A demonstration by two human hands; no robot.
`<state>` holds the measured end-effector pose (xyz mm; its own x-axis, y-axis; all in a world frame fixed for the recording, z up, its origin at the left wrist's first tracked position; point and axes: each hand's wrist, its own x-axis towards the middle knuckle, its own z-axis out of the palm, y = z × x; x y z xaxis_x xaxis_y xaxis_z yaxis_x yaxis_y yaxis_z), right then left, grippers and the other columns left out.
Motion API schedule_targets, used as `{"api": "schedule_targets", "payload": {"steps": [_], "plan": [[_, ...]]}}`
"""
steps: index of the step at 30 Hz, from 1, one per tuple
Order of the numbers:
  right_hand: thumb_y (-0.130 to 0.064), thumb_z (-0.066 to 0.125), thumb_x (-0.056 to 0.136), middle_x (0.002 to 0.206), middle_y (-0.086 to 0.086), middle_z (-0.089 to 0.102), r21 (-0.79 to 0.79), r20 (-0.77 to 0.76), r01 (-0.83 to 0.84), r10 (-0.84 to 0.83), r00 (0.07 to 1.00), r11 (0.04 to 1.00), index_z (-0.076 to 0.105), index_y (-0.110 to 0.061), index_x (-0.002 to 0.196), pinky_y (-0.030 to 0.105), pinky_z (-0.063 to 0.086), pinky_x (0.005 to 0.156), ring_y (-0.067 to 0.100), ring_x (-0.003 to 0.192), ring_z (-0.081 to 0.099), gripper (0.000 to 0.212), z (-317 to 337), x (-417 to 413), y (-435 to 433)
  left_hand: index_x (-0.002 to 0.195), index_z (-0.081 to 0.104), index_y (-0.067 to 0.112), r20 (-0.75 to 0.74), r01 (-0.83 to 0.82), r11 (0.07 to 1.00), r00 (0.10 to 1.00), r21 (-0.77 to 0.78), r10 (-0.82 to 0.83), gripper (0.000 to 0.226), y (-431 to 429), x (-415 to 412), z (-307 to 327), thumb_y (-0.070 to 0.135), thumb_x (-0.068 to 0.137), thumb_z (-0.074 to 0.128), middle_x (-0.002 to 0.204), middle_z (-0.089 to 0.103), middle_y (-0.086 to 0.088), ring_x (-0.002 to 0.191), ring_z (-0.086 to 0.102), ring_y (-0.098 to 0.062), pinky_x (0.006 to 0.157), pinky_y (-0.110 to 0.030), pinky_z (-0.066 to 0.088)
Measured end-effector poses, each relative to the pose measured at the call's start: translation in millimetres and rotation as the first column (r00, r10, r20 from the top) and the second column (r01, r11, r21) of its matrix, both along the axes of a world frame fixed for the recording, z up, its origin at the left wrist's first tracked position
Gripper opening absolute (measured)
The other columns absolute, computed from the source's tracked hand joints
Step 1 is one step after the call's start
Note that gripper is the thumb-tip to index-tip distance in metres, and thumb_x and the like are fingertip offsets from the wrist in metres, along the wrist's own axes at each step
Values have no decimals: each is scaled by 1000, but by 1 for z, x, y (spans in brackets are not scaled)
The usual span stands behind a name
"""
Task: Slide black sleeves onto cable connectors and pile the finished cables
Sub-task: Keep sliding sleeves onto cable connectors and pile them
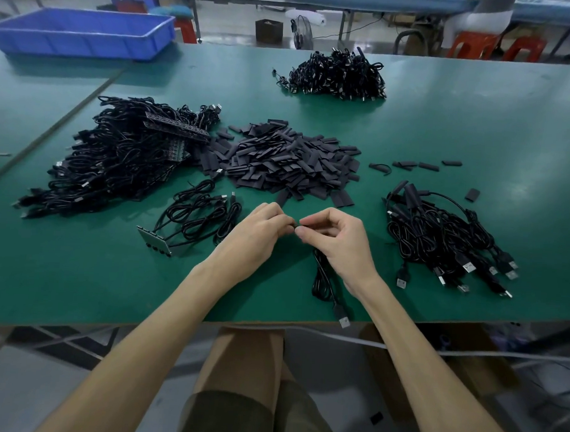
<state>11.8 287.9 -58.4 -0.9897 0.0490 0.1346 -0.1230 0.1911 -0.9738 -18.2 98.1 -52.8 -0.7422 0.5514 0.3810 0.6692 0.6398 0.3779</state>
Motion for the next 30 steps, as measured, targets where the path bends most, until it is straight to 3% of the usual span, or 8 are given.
{"api": "schedule_targets", "payload": {"steps": [3, 8, 18, 24, 30], "plan": [[-11, 84, 84, 82, 1, 79, -20, -4, 0, 0, 1000, 1000, 78, -19, 91, 30, 62, 81, 17, 80, 77, 12, -1, 0, 0, 118, 68, 4, 79, -29, 1000, 996, 4, 29, 22, 1, -2, 1, 13, 104, 53, 101, 51, 2, 101, 47, -18, 89, -21, 34], [-11, 83, 85, 78, 3, 79, -33, -10, 13, -13, 1000, 999, 80, -17, 91, 32, 61, 82, 19, 78, 77, 10, -2, -1, 0, 117, 68, 8, 232, -62, 998, 971, 24, 55, 22, 1, -7, 1, 16, 105, 51, 104, 58, 0, 97, 51, -15, 87, -23, 38], [-8, 83, 84, 77, 5, 78, -18, -8, 17, -17, 1000, 1000, 81, -14, 90, 43, 63, 86, 23, 76, 76, 9, -2, 0, -2, 111, 69, 5, 277, -26, 999, 961, 46, 12, 19, 0, -6, 3, 14, 104, 54, 101, 57, -5, 99, 51, -21, 90, -30, 40], [-10, 84, 85, 77, 4, 78, 4, -9, 8, -8, 1000, 1000, 81, -13, 92, 41, 63, 84, 20, 73, 76, 8, -1, 0, -2, 83, 59, 9, 392, -41, 983, 919, 178, -32, 32, -1, -5, 5, 18, 109, 43, 87, 52, -5, 82, 52, -26, 78, -37, 42], [-10, 82, 87, 82, 2, 80, -40, -33, -57, 56, 998, 998, 81, -18, 94, 25, 59, 79, 17, 78, 77, 11, 0, 0, -3, 84, 56, 5, 438, -82, 969, 898, 235, -30, 33, -1, -5, 6, 20, 109, 42, 79, 50, -4, 74, 47, -19, 72, -34, 39]]}}
